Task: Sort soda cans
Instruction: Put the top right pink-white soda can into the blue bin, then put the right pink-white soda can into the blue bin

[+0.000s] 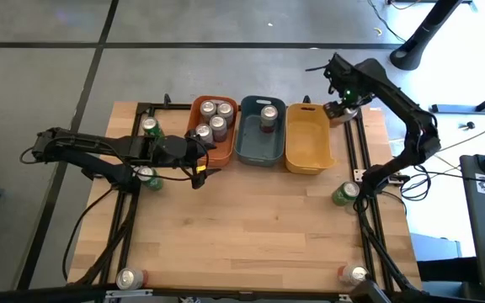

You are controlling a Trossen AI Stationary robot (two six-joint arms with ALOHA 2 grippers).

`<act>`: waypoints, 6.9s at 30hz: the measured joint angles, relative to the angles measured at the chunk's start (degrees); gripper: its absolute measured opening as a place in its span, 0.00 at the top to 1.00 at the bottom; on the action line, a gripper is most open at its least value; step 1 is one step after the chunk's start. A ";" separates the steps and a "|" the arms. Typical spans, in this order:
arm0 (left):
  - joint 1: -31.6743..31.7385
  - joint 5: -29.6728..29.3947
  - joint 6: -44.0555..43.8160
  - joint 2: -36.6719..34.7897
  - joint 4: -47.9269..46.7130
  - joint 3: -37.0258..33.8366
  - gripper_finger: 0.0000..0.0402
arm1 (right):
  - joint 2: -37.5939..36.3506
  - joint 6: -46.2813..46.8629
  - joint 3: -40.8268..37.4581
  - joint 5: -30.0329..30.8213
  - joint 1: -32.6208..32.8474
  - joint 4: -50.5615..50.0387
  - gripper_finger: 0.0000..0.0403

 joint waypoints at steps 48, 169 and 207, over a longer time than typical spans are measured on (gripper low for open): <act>0.00 -0.02 -4.71 -0.02 -1.51 0.00 0.10 | 25.53 -21.18 6.08 -1.69 29.53 29.47 0.28; -0.49 -0.02 -0.60 6.64 0.31 0.00 0.10 | 7.77 76.32 -8.47 -22.20 118.30 17.56 0.06; -0.48 -0.01 0.05 6.67 0.02 0.00 0.10 | 18.46 76.13 -7.80 -29.44 117.60 18.98 0.30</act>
